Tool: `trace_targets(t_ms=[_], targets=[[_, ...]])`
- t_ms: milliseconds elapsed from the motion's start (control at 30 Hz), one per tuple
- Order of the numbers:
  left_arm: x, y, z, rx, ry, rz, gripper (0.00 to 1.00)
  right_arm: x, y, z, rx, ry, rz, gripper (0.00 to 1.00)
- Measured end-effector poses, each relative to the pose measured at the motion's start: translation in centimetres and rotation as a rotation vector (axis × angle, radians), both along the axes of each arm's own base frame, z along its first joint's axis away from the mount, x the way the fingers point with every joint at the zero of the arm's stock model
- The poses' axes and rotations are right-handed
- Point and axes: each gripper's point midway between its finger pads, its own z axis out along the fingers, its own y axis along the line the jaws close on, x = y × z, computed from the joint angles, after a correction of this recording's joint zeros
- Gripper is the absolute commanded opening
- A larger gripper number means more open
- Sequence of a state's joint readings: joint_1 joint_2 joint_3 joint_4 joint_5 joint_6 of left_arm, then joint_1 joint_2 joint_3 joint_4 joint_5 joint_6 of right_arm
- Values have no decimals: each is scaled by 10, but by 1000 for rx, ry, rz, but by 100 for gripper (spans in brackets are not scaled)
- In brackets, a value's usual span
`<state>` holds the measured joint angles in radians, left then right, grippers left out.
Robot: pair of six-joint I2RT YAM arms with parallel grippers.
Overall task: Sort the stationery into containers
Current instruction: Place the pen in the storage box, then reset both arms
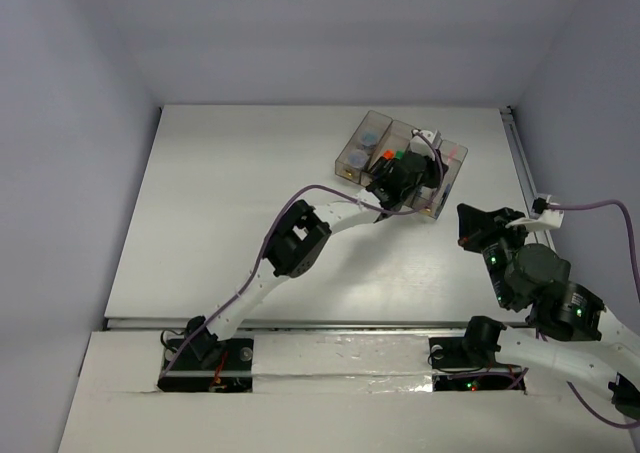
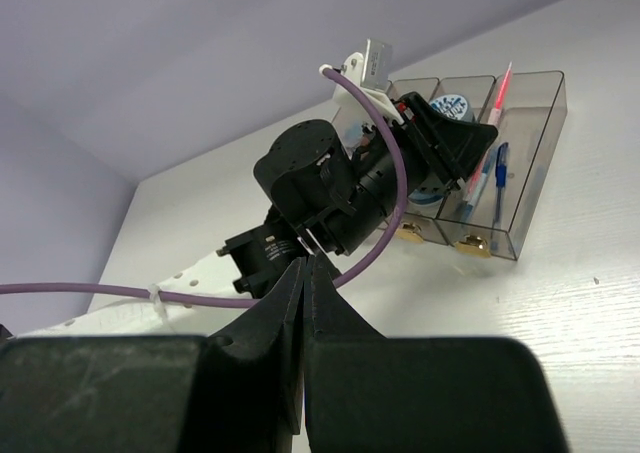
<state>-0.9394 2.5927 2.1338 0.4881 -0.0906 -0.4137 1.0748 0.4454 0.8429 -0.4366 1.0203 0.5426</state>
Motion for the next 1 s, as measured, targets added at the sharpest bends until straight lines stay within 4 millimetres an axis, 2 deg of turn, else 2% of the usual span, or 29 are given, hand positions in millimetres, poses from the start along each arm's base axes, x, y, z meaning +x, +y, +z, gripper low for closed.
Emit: trace_targets(t_ms=[100, 200, 300, 433, 500, 567, 633, 667, 733, 833, 867, 933, 967, 1000], targets=[[2, 2, -1, 2, 3, 4, 34, 0, 0, 0, 2, 1, 0, 0], [2, 2, -1, 3, 3, -1, 40, 0, 1, 0, 6, 1, 4, 0], [-1, 3, -4, 9, 6, -12, 45, 0, 2, 0, 10, 2, 6, 0], [-12, 12, -8, 43, 23, -36, 46, 0, 3, -1, 10, 6, 6, 0], [-23, 22, 0, 50, 25, -52, 46, 1, 3, -2, 6, 8, 5, 0], [-37, 38, 19, 49, 22, -64, 46, 0, 1, 0, 9, 5, 5, 0], [-53, 58, 55, 25, -2, -73, 46, -2, -2, 5, 16, -7, 4, 0], [-63, 71, 80, 2, -27, -75, 46, -3, -5, 7, 22, -15, 3, 0], [-82, 100, 141, -63, -96, -64, 46, -6, -12, 12, 35, -31, -2, 0], [-115, 156, 236, -190, -217, -23, 50, -7, -17, 18, 46, -44, -8, 0], [-126, 176, 261, -229, -251, -8, 50, -7, -16, 20, 47, -48, -9, 0], [-147, 213, 294, -292, -296, 24, 50, -5, -12, 22, 39, -53, -7, 0], [-155, 229, 301, -309, -307, 41, 51, -2, -7, 22, 26, -50, -4, 0], [-162, 245, 298, -312, -305, 62, 51, 2, 0, 20, 8, -43, -2, 0]])
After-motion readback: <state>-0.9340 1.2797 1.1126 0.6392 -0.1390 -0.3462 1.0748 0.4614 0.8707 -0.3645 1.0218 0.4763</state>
